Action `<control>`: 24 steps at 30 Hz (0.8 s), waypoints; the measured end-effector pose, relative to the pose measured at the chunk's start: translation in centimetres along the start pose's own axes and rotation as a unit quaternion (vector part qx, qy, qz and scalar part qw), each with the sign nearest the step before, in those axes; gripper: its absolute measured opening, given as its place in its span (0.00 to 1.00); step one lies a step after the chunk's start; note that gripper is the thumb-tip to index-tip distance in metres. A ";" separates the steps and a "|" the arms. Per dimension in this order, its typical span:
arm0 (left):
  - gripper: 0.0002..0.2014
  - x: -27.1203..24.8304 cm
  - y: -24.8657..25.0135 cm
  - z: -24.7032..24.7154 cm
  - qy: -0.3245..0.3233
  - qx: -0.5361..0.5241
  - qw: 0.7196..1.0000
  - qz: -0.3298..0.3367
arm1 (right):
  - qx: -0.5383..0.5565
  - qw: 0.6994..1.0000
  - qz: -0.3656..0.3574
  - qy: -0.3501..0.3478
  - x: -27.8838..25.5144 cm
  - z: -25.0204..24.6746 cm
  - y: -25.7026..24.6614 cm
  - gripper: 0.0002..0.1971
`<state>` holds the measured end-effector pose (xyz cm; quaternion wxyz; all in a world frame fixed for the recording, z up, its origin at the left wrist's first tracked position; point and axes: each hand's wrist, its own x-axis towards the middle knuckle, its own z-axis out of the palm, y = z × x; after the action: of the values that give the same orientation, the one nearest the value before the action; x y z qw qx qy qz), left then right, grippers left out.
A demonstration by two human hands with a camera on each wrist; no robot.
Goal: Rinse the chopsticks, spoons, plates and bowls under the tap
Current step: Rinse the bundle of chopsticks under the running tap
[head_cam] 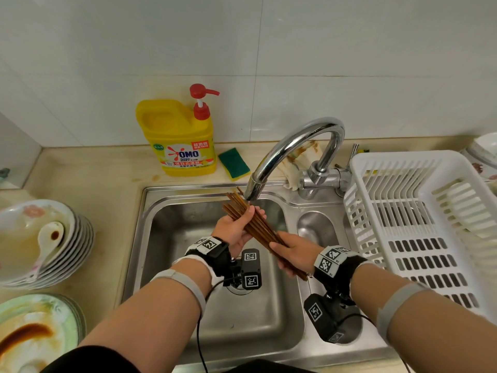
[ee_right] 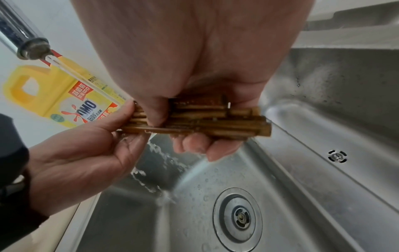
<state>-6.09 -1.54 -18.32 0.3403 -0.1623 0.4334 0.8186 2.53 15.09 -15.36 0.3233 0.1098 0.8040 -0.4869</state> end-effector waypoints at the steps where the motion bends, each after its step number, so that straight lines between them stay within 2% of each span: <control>1: 0.14 0.0 0.0 0.1 -0.009 -0.005 1.000 -0.006 | 0.003 1.000 0.002 0.003 0.1 0.0 0.1 0.11; 9: 0.15 0.3 0.9 0.0 -0.058 -0.025 0.997 -0.052 | 0.050 0.999 0.005 -0.003 0.3 -0.1 0.3 0.10; 15: 0.13 0.4 0.8 -0.2 -0.045 -0.015 0.999 -0.028 | 0.047 0.999 0.007 -0.016 0.7 -0.1 -0.1 0.11; 24: 0.16 0.2 1.6 0.0 -0.059 -0.030 0.997 -0.038 | 0.083 0.996 0.005 -0.027 0.7 0.0 -0.5 0.10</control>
<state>-7.35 -2.11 -17.49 0.3913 -0.1406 0.3811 0.8258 1.75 14.75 -15.50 0.3370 0.1276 0.7511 -0.5531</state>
